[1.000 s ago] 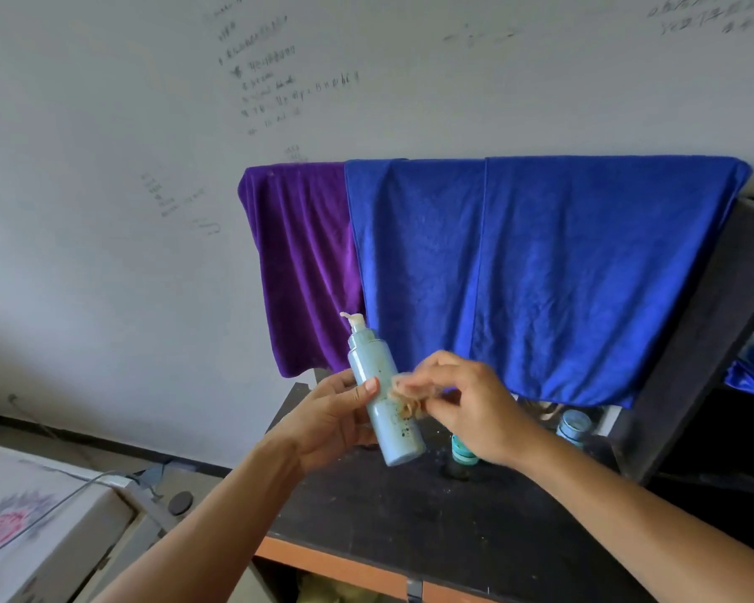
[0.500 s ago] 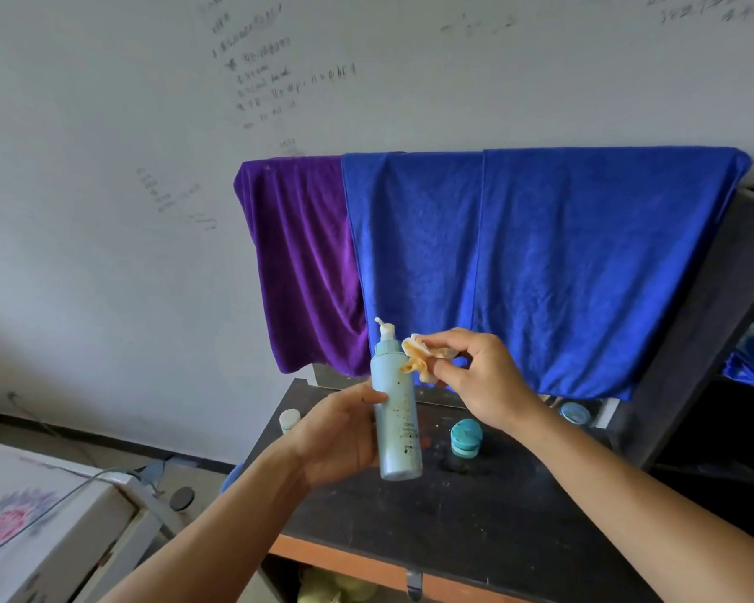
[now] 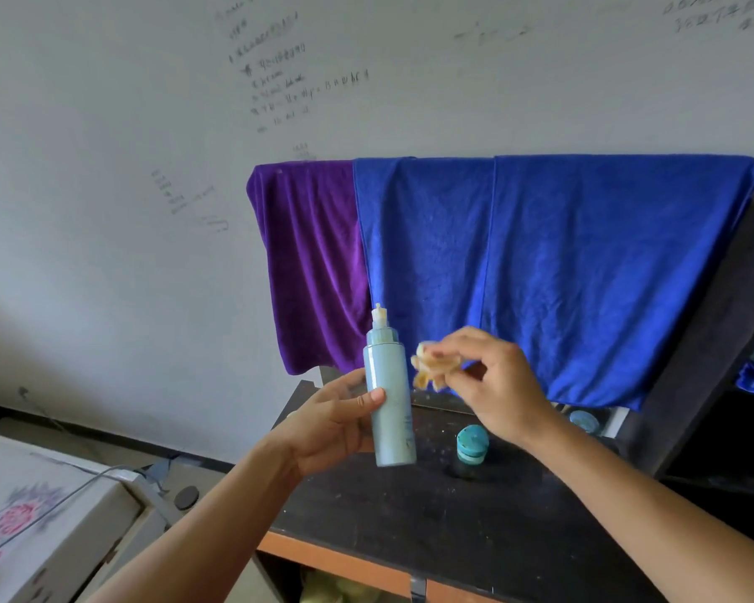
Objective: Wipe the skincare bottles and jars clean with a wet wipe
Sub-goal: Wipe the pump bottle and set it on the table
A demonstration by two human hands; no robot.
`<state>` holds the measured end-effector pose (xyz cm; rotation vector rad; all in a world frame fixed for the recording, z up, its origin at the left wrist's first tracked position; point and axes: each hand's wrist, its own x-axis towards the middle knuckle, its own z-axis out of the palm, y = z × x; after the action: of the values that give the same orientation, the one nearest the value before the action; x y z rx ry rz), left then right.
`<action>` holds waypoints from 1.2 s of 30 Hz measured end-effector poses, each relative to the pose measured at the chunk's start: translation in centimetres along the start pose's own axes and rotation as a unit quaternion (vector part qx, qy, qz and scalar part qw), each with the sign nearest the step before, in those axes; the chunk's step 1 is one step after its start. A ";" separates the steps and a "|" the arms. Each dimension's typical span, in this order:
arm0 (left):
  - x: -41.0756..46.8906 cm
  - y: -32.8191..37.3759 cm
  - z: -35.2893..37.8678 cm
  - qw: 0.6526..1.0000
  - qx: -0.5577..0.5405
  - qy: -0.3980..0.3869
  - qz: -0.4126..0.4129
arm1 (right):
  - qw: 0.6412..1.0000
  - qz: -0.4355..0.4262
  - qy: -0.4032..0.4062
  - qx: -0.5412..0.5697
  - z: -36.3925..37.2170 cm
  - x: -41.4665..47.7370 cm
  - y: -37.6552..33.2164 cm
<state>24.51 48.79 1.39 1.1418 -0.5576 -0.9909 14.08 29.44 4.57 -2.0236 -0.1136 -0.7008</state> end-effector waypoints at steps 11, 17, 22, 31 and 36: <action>-0.3 0.8 -0.9 0.997 -0.038 0.064 0.031 | 0.986 -0.023 -0.152 -0.069 1.9 -4.8 0.4; 0.6 -0.3 1.4 0.997 -0.010 0.081 -0.006 | 0.999 0.013 0.002 -0.031 1.3 0.4 0.2; 0.3 0.2 1.9 0.999 -0.032 0.020 -0.037 | 0.998 -0.005 -0.007 -0.065 1.7 1.1 0.4; -0.4 0.7 -0.4 0.998 -0.037 0.041 0.001 | 0.980 -0.070 -0.146 -0.114 2.1 -2.7 0.3; -0.3 0.0 -0.3 0.998 -0.036 0.048 -0.001 | 0.998 -0.023 -0.049 -0.036 1.1 -1.0 -0.9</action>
<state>24.61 49.20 1.35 1.1194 -0.4407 -0.9448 13.44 31.04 4.32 -2.1311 -0.1957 -0.6418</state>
